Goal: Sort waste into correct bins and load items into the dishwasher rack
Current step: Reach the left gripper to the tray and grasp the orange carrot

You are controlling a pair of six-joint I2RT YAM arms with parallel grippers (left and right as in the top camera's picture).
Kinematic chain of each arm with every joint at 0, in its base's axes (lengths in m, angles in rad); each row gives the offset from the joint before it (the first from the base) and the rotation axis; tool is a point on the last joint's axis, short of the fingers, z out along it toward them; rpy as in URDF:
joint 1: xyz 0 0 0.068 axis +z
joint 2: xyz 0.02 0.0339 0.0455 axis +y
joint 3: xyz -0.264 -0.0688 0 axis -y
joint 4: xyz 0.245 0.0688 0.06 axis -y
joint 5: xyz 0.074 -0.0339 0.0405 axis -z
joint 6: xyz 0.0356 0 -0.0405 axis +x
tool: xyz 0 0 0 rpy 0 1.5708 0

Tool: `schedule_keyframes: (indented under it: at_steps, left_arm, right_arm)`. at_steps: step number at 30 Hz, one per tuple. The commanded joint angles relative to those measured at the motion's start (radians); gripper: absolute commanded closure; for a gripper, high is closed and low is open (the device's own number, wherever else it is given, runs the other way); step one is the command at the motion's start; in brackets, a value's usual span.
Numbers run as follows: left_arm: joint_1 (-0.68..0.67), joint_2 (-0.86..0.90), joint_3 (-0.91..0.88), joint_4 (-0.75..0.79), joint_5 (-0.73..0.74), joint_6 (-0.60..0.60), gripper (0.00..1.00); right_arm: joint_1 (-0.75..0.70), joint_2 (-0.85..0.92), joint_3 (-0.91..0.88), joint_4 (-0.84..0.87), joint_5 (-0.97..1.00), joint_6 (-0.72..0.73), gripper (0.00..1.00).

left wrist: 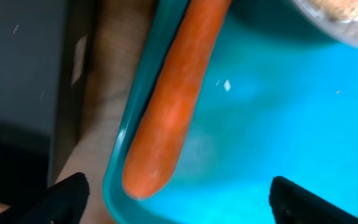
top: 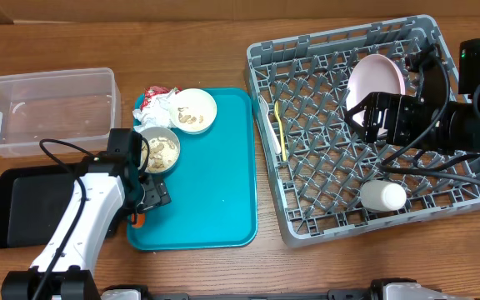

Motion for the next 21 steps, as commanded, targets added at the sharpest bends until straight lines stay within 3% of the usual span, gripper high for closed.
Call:
schedule_keyframes:
  at_steps: [1, 7, 15, 21]
  left_arm:
    - [0.005, 0.005, -0.043, 0.067, 0.010, 0.088, 0.09]
    - [0.005, 0.019, -0.104, 0.228, 0.011, 0.135, 0.20]
    - [0.005, 0.020, -0.158, 0.283, 0.011, 0.168, 0.27]
    - [0.005, 0.020, -0.196, 0.313, 0.011, 0.176, 0.39]
  right_arm:
    - [0.005, -0.008, -0.002, 0.002, 0.009, -0.002, 0.00]
    - [0.005, -0.008, -0.002, 0.001, 0.009, -0.002, 0.00]
    - [0.005, -0.008, -0.002, 0.001, 0.009, -0.002, 0.00]
    - [0.005, -0.008, -0.002, 0.001, 0.009, -0.002, 0.00]
